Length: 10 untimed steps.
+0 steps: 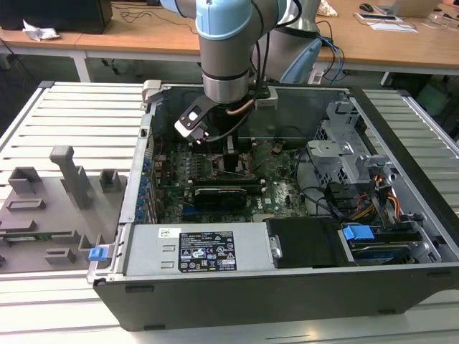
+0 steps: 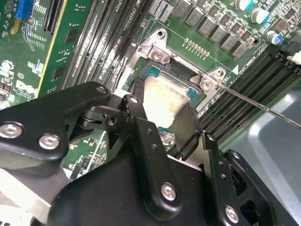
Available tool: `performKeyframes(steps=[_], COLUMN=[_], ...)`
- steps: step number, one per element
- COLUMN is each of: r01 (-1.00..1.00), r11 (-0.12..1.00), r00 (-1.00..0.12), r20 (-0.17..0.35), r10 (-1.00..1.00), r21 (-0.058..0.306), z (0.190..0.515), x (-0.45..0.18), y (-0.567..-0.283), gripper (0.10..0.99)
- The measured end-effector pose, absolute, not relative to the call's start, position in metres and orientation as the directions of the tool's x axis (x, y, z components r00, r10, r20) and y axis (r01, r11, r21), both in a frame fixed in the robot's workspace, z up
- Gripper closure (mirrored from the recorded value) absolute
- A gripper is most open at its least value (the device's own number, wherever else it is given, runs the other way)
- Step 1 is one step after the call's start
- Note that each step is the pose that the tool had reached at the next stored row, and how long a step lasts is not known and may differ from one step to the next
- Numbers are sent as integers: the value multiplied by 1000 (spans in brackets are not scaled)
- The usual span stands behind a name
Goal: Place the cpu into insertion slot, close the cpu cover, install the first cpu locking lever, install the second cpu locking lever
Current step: 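Place the cpu into insertion slot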
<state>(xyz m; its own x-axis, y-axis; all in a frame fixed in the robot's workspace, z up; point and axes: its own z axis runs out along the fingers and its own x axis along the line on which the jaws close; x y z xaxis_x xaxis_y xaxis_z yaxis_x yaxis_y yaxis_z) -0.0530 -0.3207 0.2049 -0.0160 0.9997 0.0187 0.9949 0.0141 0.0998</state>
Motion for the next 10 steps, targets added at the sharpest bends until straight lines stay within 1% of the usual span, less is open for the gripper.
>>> performKeyframes(steps=[10], r01=[995], r11=[14], r00=[-16], r20=[18], r10=[1000], r21=[100], z=[210], x=[-53], y=[-321], gripper=[569])
